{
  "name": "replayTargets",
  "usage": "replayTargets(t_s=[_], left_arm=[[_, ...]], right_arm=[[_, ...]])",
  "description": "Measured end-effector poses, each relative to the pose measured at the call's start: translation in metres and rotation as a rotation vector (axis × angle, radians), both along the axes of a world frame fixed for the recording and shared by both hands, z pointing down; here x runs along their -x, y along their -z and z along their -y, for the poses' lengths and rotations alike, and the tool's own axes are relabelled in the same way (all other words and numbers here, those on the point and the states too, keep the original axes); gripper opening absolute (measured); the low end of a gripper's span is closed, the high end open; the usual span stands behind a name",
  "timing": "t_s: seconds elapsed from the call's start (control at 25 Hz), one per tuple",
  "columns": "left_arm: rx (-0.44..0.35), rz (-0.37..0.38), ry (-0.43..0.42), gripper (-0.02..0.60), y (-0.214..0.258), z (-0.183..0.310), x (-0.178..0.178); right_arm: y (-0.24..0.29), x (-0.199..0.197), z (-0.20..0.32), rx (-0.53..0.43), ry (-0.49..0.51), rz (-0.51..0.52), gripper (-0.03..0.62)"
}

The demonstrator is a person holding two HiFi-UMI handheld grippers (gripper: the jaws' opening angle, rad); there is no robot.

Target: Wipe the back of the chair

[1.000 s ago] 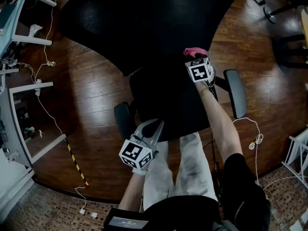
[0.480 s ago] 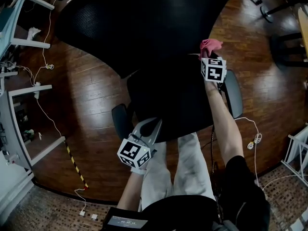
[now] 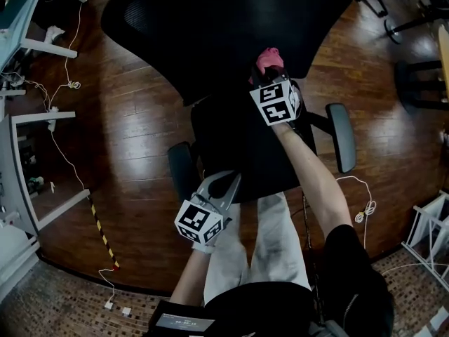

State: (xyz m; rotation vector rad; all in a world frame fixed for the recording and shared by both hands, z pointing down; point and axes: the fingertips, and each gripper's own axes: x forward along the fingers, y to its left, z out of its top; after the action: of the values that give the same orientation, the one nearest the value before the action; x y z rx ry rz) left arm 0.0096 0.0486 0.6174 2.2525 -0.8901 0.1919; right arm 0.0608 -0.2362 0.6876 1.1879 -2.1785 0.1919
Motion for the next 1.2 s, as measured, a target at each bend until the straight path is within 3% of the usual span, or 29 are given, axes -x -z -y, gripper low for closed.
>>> replayTargets(t_s=[0.2,0.44,0.8,0.96,1.2], left_arm=[[-0.004,-0.003,0.043,-0.012,0.005,-0.010,0.024],[-0.004,-0.001,0.110,-0.011,0.003,-0.022,0.058],[-0.007,0.012,0.191,-0.012,0.009,-0.036,0.112],[-0.004,0.022,0.199,-0.012,0.009,-0.039,0.125],[0.002,0.028,0.173,-0.011,0.006,-0.036,0.119]], right_arm=[[0.008,0.063,-0.014,-0.003,0.093,0.015,0.044],[0.015,0.159,-0.044,-0.019,0.300,0.017,0.043],[0.045,0.274,-0.074,-0.042,0.481,0.068,0.044],[0.057,0.279,-0.057,-0.064,0.442,0.102,0.044],[0.081,0.238,-0.028,-0.066,0.339,0.195,0.044]])
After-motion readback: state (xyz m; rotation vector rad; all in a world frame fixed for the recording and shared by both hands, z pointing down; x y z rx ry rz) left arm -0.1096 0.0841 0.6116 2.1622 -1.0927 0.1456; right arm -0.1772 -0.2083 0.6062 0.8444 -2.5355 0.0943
